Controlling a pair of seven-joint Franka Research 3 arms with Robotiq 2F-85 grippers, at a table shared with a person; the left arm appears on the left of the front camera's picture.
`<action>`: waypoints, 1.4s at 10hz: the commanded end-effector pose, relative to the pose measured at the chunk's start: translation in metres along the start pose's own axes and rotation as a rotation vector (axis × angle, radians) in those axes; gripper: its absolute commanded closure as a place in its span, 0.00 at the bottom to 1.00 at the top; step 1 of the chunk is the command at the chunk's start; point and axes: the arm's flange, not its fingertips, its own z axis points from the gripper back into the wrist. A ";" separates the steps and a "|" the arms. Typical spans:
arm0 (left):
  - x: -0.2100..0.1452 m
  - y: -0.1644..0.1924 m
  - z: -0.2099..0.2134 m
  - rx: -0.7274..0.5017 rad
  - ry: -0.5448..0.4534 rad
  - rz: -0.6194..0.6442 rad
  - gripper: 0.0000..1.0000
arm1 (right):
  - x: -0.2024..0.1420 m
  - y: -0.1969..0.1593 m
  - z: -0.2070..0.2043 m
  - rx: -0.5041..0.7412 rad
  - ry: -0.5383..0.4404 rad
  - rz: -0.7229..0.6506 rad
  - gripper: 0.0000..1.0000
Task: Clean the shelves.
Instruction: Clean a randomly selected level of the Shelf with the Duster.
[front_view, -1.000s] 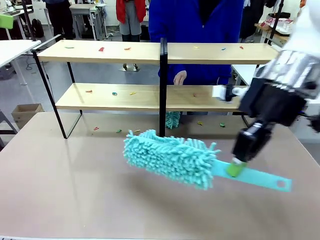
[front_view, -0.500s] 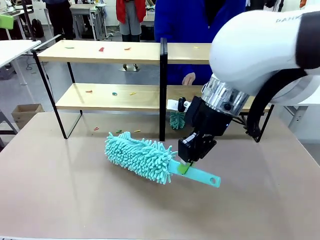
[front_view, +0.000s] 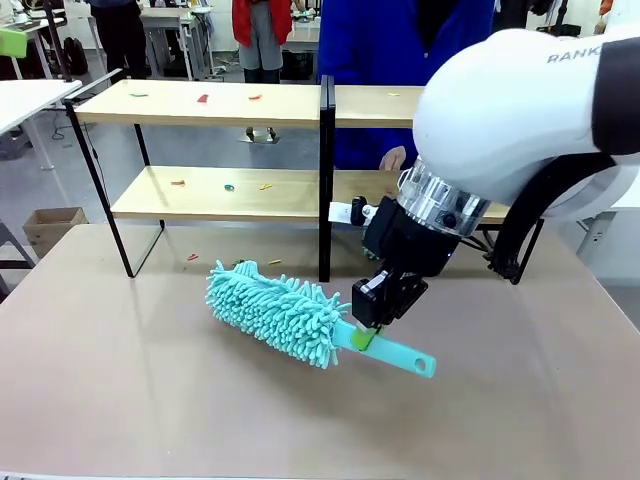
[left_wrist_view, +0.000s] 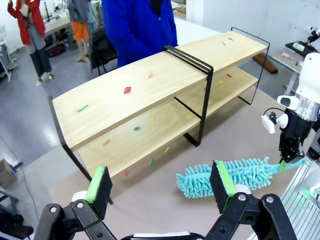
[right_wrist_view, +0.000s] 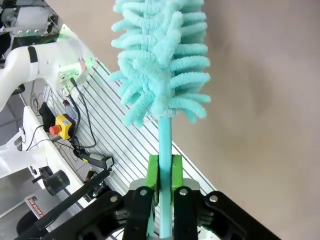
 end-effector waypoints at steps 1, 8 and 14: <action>0.000 0.002 0.001 -0.009 -0.004 -0.008 0.00 | -0.025 0.004 0.024 0.027 -0.052 0.033 0.88; 0.000 0.002 0.001 -0.009 -0.004 -0.008 0.00 | -0.098 0.039 0.038 0.092 -0.011 0.229 0.88; 0.000 0.002 0.001 -0.009 -0.004 -0.008 0.00 | 0.036 0.012 0.012 -0.104 -0.230 -0.103 0.88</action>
